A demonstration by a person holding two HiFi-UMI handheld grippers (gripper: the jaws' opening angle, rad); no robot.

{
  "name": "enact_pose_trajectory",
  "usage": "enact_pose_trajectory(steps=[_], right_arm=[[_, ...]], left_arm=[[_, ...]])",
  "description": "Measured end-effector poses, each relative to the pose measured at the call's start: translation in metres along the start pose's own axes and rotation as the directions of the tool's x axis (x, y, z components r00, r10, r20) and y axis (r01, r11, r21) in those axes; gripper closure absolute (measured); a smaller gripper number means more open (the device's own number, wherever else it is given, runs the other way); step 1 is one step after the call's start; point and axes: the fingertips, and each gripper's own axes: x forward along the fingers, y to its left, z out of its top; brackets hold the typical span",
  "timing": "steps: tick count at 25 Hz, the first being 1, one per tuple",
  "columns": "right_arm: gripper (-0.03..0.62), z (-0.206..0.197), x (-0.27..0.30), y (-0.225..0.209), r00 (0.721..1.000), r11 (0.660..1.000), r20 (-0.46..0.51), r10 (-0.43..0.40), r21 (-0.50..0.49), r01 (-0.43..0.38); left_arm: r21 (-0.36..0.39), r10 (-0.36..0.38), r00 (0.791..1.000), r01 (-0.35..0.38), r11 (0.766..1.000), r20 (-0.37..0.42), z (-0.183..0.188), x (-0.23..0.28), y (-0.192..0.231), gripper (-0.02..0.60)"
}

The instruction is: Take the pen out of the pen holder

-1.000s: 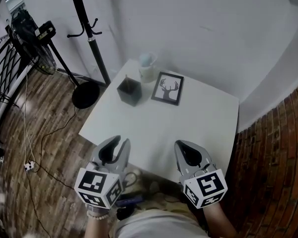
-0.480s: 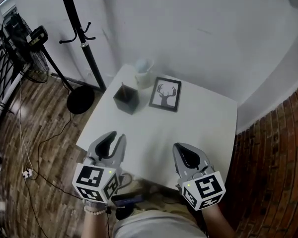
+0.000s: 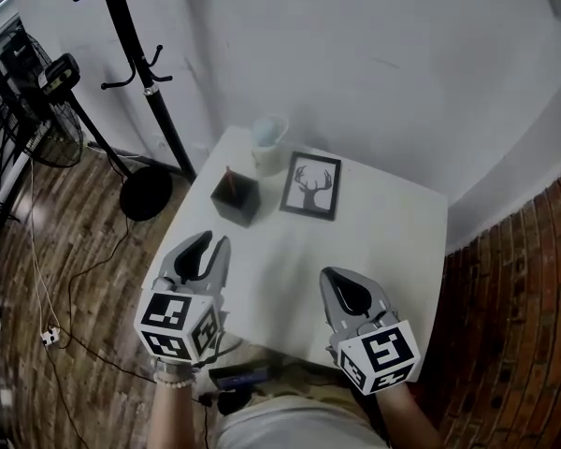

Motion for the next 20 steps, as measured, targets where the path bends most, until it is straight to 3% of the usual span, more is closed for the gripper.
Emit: enact_pose_trajectory(steps=[20], right_arm=[[0.589, -0.009, 0.041, -0.002, 0.998, 0.999, -0.056, -0.023, 0.045, 0.025]], left_arm=[[0.053, -0.014, 0.998, 0.018, 0.998, -0.067, -0.011, 0.085, 0.058, 0.468]])
